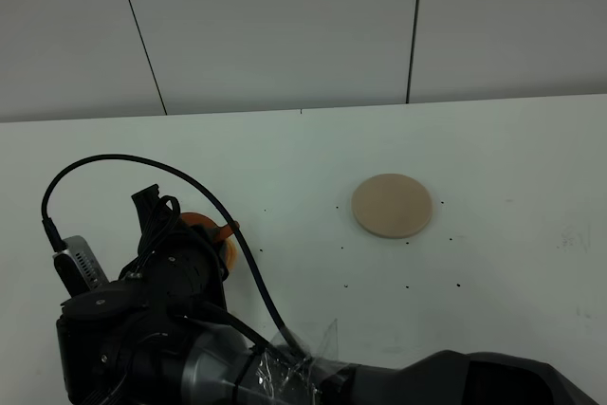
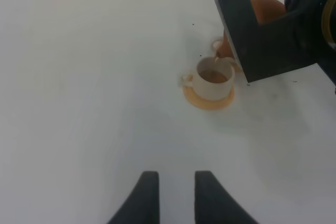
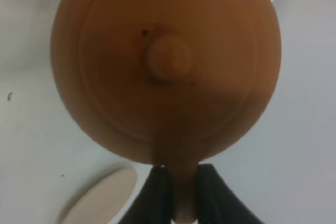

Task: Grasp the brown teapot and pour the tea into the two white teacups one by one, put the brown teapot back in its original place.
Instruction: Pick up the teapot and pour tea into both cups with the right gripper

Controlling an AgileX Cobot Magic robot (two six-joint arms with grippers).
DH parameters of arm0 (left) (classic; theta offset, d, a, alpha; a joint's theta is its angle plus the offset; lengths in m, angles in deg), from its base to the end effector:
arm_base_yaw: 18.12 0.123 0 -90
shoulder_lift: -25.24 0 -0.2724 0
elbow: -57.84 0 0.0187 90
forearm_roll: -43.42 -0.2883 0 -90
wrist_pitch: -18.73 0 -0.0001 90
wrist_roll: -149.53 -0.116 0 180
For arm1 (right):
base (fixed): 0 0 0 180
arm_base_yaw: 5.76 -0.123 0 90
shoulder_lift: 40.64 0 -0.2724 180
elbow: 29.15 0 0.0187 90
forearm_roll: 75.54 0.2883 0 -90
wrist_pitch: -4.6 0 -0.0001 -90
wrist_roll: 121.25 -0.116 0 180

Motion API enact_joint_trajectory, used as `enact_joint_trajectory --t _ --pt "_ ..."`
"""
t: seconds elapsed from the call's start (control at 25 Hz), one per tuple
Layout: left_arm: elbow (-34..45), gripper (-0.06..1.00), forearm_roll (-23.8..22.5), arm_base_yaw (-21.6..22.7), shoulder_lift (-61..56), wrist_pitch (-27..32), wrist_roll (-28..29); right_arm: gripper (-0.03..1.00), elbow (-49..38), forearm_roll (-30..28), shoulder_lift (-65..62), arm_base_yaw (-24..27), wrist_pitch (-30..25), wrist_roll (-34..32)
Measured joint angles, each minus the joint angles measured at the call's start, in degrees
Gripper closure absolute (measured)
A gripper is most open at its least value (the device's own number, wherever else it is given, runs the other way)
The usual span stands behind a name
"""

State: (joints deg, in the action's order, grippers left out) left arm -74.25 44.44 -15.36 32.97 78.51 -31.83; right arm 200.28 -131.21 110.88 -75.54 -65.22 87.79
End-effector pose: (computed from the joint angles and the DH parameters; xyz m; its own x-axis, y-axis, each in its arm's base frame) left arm 0.0622 0.0012 0.2879 -0.4291 -0.0059 -0.9032 -0.0279 0.9996 0.0067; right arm 0.2750 0.4864 0.1424 0.2300 -0.8883 0.3975 -0.5460 -0.4559 -0.7029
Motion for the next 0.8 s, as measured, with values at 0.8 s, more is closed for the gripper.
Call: enact_joint_trajectory --t 0.8 --pt "0.0 0.71 0.0 0.0 0.0 0.0 0.0 0.87 0.0 -1.1 0.0 0.0 0.0 2.7"
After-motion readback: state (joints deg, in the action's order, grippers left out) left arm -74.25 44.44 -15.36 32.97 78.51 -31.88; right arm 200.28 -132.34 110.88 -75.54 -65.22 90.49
